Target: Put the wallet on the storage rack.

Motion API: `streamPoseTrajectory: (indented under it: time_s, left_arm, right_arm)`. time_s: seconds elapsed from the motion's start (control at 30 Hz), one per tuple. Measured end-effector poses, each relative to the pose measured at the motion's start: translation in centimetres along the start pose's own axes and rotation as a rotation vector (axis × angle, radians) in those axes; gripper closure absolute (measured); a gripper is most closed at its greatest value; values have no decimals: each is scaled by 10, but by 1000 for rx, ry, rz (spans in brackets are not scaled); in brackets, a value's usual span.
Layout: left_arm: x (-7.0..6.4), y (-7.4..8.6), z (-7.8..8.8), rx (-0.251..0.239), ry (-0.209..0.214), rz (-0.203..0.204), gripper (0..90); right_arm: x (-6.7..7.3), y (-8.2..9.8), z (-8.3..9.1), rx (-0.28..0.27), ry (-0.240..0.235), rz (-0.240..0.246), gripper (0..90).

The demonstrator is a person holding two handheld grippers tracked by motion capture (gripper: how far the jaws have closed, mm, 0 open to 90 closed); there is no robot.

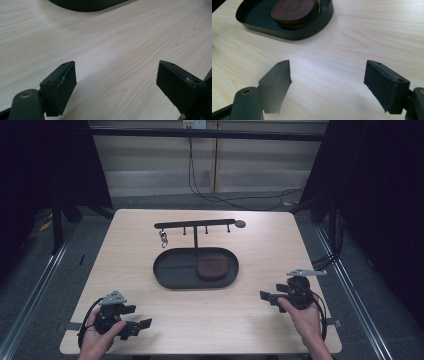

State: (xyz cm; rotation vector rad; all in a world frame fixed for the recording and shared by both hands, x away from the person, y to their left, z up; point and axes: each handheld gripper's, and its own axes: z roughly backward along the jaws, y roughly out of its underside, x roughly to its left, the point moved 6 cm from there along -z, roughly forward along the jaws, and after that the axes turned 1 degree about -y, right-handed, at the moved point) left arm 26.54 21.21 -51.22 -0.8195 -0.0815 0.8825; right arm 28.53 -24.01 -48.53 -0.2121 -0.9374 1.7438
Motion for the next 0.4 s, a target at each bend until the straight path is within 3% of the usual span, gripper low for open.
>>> streamPoseTrajectory:
  time_s: [0.27, 0.4]
  left_arm:
    - [-1, 0, 1, -2, -1, 0, 163]
    - [-1, 0, 1, -4, 2, 2, 163]
  right_arm:
    - [-6, 27, 9, -10, 4, -25, 218]
    - [-13, 36, 13, -6, 52, -12, 205]
